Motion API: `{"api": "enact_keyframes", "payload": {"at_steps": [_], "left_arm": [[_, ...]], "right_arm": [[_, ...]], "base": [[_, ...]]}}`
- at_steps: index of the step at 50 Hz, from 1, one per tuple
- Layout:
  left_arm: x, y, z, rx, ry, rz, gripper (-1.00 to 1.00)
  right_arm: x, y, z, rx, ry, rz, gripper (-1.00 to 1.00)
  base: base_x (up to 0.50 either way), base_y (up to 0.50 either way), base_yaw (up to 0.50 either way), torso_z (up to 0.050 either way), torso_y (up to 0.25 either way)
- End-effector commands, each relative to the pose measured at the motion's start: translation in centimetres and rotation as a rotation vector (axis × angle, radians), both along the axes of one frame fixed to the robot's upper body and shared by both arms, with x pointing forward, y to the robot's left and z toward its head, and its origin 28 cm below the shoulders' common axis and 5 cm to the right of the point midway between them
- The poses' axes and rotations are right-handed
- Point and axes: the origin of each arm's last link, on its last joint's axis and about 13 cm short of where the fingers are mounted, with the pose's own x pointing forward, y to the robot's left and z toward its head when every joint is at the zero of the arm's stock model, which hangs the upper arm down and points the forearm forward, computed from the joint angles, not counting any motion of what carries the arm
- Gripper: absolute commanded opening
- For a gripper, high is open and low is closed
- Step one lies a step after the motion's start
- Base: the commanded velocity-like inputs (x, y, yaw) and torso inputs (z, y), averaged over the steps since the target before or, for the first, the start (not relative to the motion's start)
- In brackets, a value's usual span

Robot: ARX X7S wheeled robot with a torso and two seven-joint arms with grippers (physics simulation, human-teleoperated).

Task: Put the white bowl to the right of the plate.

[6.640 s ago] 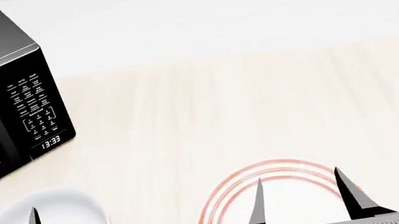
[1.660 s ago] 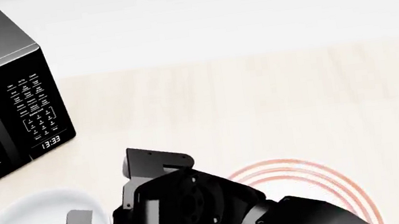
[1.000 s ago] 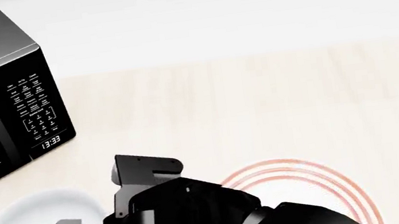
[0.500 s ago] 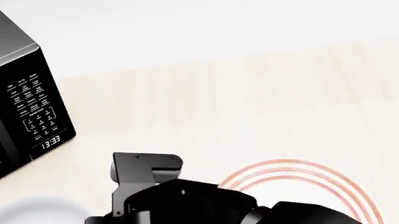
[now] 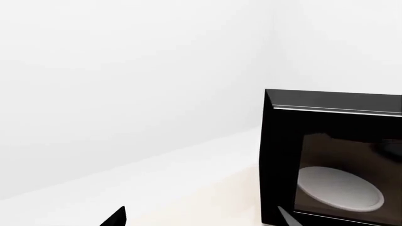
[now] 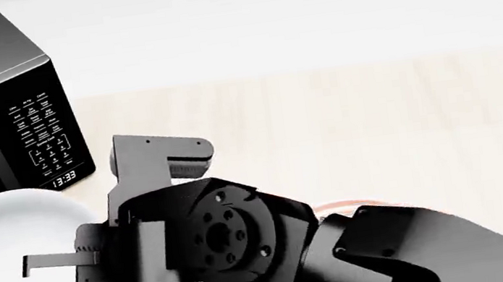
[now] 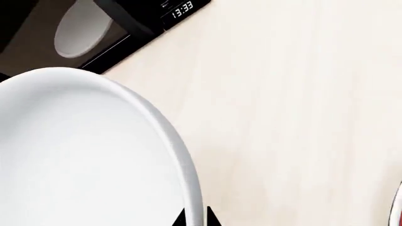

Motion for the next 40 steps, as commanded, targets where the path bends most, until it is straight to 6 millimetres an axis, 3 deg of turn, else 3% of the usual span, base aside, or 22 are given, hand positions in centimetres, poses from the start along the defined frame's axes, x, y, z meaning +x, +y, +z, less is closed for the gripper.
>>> {"api": "enact_keyframes", "payload": {"at_steps": [1,9,23,40], "left_arm": [[0.0,0.0,0.0,0.001,0.001,-0.002,1.0],[0.1,-0.1,0.0,0.004,0.002,-0.003,1.0],[0.1,-0.1,-0.1,0.006,0.002,0.0,1.0],[0.3,-0.3,-0.1,0.014,0.008,-0.005,1.0]], "right_arm": [[-1.5,-0.9,3.9,0.027,-0.089,-0.013,-1.0],[-1.4,-2.8,5.9,0.032,-0.121,-0.047,-1.0],[-0.5,-7.2,7.1,-0.037,-0.242,-0.131,-1.0],[0.7,-12.3,8.9,-0.03,-0.209,-0.311,-1.0]], "base": [[0.0,0.0,0.0,0.0,0.0],[0.0,0.0,0.0,0.0,0.001],[0.0,0.0,0.0,0.0,0.0],[0.0,0.0,0.0,0.0,0.001]]}}
